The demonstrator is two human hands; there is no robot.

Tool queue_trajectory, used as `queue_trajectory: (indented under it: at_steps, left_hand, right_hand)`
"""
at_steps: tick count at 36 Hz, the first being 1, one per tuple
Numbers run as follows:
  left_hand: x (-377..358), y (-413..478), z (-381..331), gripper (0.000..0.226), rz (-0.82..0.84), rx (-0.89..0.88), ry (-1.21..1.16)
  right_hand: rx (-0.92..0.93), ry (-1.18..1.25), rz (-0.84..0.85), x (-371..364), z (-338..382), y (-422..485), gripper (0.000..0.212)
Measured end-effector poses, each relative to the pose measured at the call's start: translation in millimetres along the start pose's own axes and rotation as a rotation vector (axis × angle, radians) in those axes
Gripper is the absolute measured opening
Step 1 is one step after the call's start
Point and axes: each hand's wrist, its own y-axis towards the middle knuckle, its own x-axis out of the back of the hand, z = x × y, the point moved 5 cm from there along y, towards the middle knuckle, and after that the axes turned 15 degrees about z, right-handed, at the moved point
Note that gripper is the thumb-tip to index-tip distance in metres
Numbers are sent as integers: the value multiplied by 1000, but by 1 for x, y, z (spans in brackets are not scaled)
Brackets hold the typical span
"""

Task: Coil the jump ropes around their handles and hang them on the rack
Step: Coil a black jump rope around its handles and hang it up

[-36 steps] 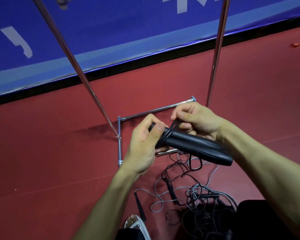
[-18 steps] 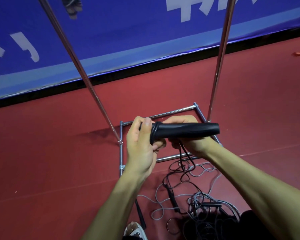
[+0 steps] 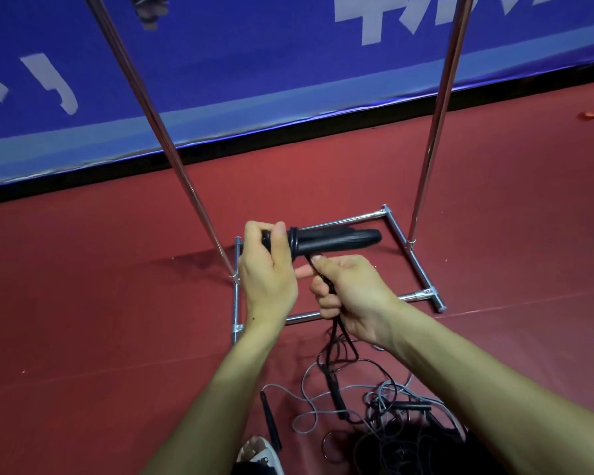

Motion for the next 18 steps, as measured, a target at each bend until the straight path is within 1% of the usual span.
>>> queue_trajectory:
  at_steps: [3,5,7,8,9,12,13,14,16,18]
  left_hand:
    - [4,7,5,18,16,-63,139]
    - [6,10,12,24,52,-110,227]
    - [2,8,16,28,141,-179,303]
    - [0,6,17,28,194,-196,328]
    - [-3,5,18,29,243,-205,352]
    - [-7,1,25,29,360,-199,394]
    - [-7,1,27,27,389,-189,392]
    - [-7,1,27,25,411,-180,388]
    - [-7,1,27,20,450,-168,376]
    - [-9,0,28,16,495,-163,381]
  right_hand:
    - [-63,-33,23,-2,1,-9,35]
    - [-106,-160,24,0,2,-15,31]
    - [-126,-334,5,5,5,-20,17]
    - [-128,-419,-11,9,7,-22,15]
    - [-124,-532,-30,14,10,-22,15]
    - [-87,-1009,-79,25,26,-23,21]
    - [-81,-1104,-77,27,31,-24,25]
    - [-74,-1166,-71,30,35,-24,25]
    - [-49,-1234,-63,37,41,-23,17]
    - [43,-1223,-40,39,47,-21,9]
